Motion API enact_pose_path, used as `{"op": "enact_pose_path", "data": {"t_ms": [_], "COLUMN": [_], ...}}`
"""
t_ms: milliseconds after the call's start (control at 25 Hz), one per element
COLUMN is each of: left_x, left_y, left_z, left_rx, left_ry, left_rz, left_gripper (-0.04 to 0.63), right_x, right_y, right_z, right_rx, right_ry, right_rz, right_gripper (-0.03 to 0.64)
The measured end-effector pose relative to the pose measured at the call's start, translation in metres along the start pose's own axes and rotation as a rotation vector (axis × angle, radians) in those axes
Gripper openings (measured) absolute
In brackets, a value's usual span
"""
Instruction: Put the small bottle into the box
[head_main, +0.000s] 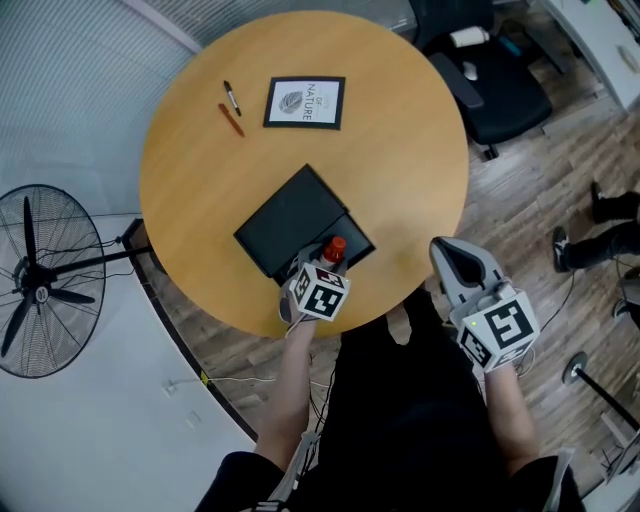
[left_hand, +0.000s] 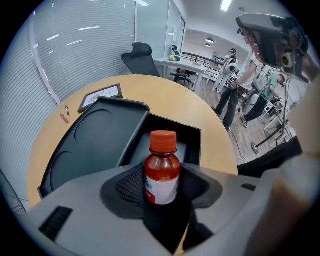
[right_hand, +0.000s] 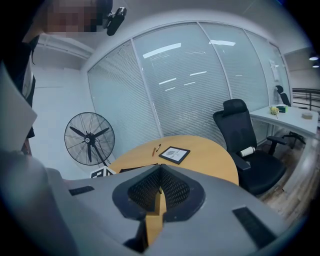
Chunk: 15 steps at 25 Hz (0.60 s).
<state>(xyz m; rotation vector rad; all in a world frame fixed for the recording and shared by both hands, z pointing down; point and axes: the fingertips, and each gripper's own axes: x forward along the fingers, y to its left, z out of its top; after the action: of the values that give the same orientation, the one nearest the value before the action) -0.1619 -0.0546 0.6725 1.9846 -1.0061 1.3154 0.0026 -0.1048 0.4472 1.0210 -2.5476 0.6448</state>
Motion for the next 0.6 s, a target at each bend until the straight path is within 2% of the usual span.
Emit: {"op": "enact_pose_path", "data": {"t_ms": [480,600], "left_x": [0.017,0.018], "left_y": [0.0,0.0], "left_z": [0.009,0.006], "left_rx": [0.034,0.023], "left_ry": [0.006,0.005], "left_rz": [-0.025,-0.028], "left_gripper": [0.207,0.202], "right_x": [-0.004,-0.005], "right_y": [-0.004,-0.004], "right_z": [0.0,0.0], "right_rx": [0.003,0.005], "right_ry": [0.003,0.003], "right_rz": [-0.02,-0.022], "right_gripper": [0.009,0.009]}}
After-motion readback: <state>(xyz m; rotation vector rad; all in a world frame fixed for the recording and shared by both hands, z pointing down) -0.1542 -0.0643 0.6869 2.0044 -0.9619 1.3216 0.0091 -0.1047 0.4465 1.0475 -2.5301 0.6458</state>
